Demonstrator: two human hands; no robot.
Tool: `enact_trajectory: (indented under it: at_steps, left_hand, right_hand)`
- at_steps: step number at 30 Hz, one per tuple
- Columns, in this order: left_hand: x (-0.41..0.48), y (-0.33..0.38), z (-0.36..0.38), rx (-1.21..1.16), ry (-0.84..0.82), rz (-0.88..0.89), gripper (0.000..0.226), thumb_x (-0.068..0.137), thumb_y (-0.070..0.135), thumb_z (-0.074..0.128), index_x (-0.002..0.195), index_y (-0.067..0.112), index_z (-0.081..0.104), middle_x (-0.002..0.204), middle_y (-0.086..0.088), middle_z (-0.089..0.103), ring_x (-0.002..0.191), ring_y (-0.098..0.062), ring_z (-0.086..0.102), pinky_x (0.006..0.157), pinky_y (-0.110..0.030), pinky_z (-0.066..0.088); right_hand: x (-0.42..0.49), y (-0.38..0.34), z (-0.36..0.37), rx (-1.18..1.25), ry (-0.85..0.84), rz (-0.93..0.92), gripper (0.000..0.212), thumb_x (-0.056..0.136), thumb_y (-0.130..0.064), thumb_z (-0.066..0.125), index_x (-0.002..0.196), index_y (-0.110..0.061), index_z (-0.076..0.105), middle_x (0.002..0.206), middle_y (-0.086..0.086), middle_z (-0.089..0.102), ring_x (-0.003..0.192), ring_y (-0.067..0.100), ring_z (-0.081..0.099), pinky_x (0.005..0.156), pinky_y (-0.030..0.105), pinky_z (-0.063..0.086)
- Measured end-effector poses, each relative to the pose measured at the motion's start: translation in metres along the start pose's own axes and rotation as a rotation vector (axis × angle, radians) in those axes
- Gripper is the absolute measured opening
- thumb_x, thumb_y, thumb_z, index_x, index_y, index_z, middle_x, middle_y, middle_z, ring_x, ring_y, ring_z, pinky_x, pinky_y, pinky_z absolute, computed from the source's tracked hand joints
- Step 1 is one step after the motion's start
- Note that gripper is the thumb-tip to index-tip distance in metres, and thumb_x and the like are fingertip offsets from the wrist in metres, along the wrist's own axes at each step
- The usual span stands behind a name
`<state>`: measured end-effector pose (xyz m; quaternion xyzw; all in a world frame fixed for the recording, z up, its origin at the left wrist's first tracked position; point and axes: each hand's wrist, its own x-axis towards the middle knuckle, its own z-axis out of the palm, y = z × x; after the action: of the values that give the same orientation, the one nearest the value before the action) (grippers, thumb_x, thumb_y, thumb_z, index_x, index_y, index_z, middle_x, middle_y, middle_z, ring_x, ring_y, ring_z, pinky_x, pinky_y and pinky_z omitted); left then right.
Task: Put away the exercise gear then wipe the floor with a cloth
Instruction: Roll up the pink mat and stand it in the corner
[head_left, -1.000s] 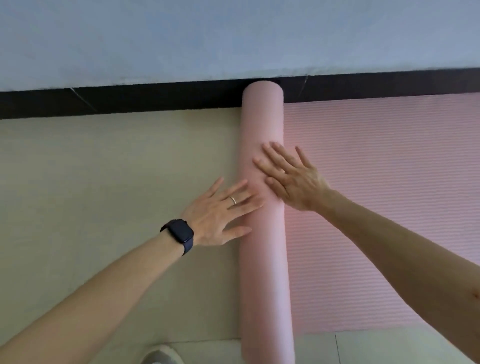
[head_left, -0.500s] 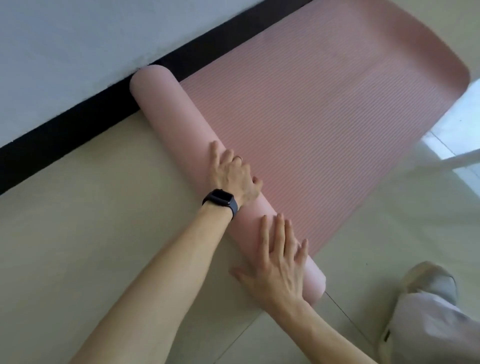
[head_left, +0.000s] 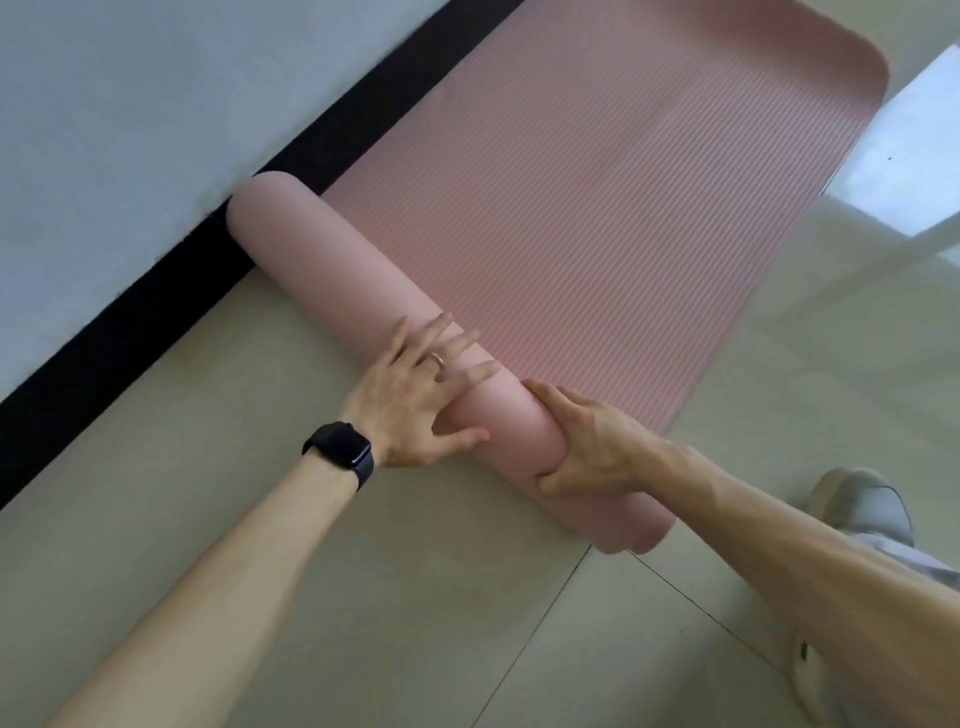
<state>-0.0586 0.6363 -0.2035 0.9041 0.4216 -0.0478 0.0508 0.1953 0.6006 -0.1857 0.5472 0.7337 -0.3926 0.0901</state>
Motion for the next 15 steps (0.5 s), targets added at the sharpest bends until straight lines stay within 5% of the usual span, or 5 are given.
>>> enact_trajectory:
  at_steps: [2,4,9,12,15]
  left_hand:
    - [0.003,-0.01,-0.002,0.149,-0.159,0.07,0.106,0.073,0.09,0.029,0.157,0.032,-0.001,0.166,-0.006,0.009,0.152,-0.035,-0.004,0.12,-0.06,0.004]
    - [0.027,-0.013,-0.007,0.201,-0.247,0.061,0.112,0.069,0.088,0.046,0.153,0.034,-0.007,0.163,-0.007,0.017,0.151,-0.034,0.004,0.121,-0.055,0.002]
    - [0.086,-0.009,-0.031,0.228,-0.265,0.123,0.11,0.048,0.09,0.058,0.139,0.038,0.025,0.13,-0.008,0.056,0.116,-0.03,0.053,0.105,-0.046,0.034]
    - [0.097,-0.006,-0.039,0.246,-0.279,0.132,0.102,0.049,0.089,0.054,0.133,0.037,0.03,0.112,-0.005,0.063,0.099,-0.028,0.058,0.093,-0.044,0.037]
    - [0.089,0.001,-0.042,0.246,-0.307,0.14,0.098,0.051,0.091,0.048,0.131,0.036,0.034,0.103,-0.003,0.064,0.092,-0.026,0.059,0.089,-0.042,0.039]
  right_hand:
    - [0.012,0.009,-0.022,0.057,-0.096,0.021,0.105,0.061,-0.052,0.074,0.15,-0.042,0.018,0.134,-0.012,0.05,0.118,0.019,0.054,0.096,0.036,0.048]
    - [0.018,0.016,-0.033,0.039,-0.12,0.064,0.104,0.06,-0.054,0.074,0.149,-0.045,0.022,0.134,-0.013,0.051,0.121,0.02,0.05,0.1,0.038,0.044]
    - [-0.01,-0.001,-0.001,-0.1,0.333,0.154,0.099,0.069,-0.058,0.05,0.156,-0.026,0.014,0.158,0.0,0.028,0.142,0.03,0.032,0.115,0.051,0.024]
    - [-0.018,-0.02,0.036,-0.213,0.403,0.209,0.115,0.067,-0.06,0.062,0.157,-0.019,0.002,0.16,0.014,0.016,0.147,0.04,0.019,0.111,0.061,0.022]
    - [-0.012,-0.008,0.03,-0.312,0.405,0.207,0.119,0.058,-0.048,0.076,0.153,-0.023,0.01,0.143,0.008,0.035,0.124,0.037,0.044,0.089,0.055,0.039]
